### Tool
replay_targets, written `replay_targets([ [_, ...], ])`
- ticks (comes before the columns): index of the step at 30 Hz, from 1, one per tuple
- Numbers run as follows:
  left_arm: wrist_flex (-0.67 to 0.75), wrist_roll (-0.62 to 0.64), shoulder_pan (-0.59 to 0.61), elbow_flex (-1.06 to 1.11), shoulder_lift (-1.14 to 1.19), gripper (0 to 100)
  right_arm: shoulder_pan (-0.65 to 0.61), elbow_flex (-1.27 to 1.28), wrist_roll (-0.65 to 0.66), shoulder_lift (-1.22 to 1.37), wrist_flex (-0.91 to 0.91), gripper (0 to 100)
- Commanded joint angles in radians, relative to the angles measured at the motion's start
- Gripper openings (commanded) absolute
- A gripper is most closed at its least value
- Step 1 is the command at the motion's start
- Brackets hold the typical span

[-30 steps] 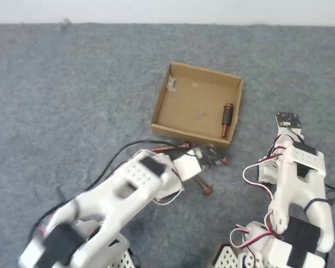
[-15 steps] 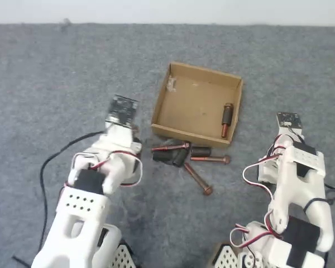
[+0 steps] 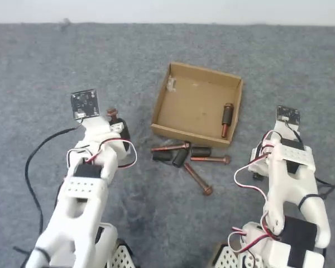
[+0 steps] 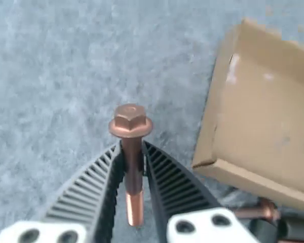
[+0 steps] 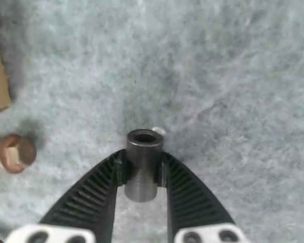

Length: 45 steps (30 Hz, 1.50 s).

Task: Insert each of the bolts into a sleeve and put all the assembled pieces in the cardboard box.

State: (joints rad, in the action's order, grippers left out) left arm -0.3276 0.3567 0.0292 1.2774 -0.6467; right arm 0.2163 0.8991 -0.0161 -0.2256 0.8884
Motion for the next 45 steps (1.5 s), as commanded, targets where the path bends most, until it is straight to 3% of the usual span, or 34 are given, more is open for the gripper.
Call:
replay_targets([
  [1, 0.037, 0.002, 0.006, -0.105, 0.114, 1, -0.021, -0.046, -0.021, -0.05, -0.038, 0.7],
  [9, 0.035, 0.002, 0.094, -0.297, 0.391, 1, -0.088, -0.043, -0.02, -0.246, -0.038, 0.7],
  [27, 0.035, 0.002, 0.091, -0.305, 0.407, 1, -0.414, -0.028, -0.066, -0.417, -0.209, 0.7],
  [32, 0.035, 0.002, 0.091, -0.306, 0.407, 1, -0.476, 0.103, -0.199, -0.424, -0.509, 0.6],
  [40, 0.037, 0.002, 0.091, -0.306, 0.408, 1, -0.59, 0.381, -0.198, -0.424, -1.102, 0.6],
  [45, 0.038, 0.002, 0.091, -0.308, 0.408, 1, -0.69, 0.503, -0.198, -0.424, -1.279, 0.6],
])
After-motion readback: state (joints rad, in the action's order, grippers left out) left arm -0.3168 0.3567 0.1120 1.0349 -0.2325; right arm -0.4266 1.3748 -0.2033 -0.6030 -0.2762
